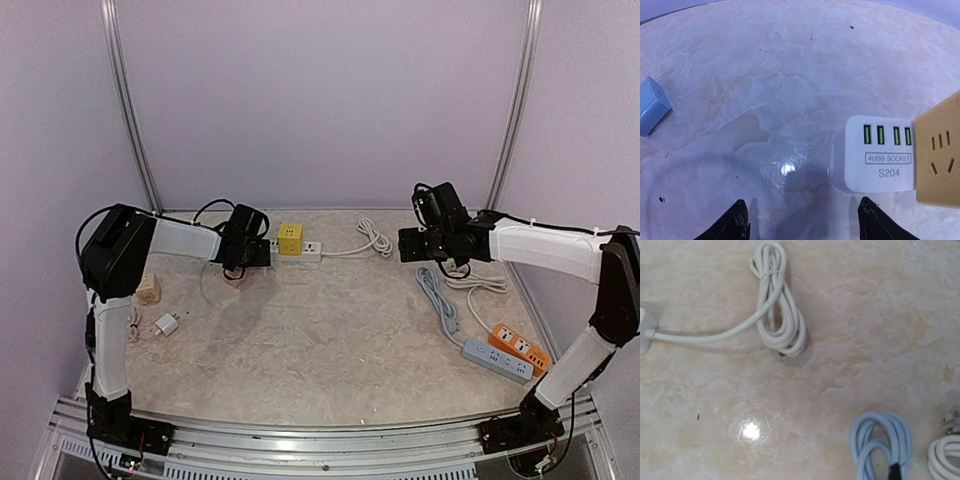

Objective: Insert the plug
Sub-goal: Move the socket to the center of the board.

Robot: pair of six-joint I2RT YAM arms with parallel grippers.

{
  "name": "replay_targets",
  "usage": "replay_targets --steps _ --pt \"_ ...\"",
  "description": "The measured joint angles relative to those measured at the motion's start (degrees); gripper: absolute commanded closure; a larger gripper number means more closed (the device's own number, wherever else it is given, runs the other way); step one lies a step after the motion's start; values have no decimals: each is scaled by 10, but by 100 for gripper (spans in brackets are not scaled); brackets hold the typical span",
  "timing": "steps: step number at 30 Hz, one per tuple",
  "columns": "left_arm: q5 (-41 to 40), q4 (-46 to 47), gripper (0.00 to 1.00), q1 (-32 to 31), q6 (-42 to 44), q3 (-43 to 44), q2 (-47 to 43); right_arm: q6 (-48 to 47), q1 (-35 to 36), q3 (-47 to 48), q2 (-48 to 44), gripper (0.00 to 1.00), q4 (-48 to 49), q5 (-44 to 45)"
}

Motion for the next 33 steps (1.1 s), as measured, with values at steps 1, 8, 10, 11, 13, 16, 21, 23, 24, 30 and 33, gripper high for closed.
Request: replay_targets --steps 1,8,10,11,13,16,21,23,24,30,33 --pt "2 7 29 -1 -7 -18 -7 1 0 0 -1 30 0 0" --pt "2 69 22 -62 -33 -135 -87 6 0 0 -7 30 1 -4" --pt "1 90 21 -90 -33 -133 -89 7 0 0 -7 30 1 -5" --pt "-1 94 21 -104 -32 -129 -88 8 0 0 -7 30 1 -7" --pt "-1 99 21 -128 -32 -117 -82 9 0 0 -7 30 1 -9" --pt "-4 101 22 -144 -32 -83 -60 10 0 -2 -10 30 1 -11" --pt "-18 99 22 -141 -32 -46 -19 12 0 -16 -31 30 1 -13" --pt "-22 94 22 -139 -31 -30 -3 11 0 -20 -41 29 0 -12" --pt "-25 91 22 -138 -29 -20 6 11 0 -21 -45 29 0 -12" --pt "-34 78 22 -131 -17 34 46 11 0 -21 -61 29 0 -12" --pt "-31 68 22 -123 -18 47 55 11 0 -21 -61 29 -1 -12"
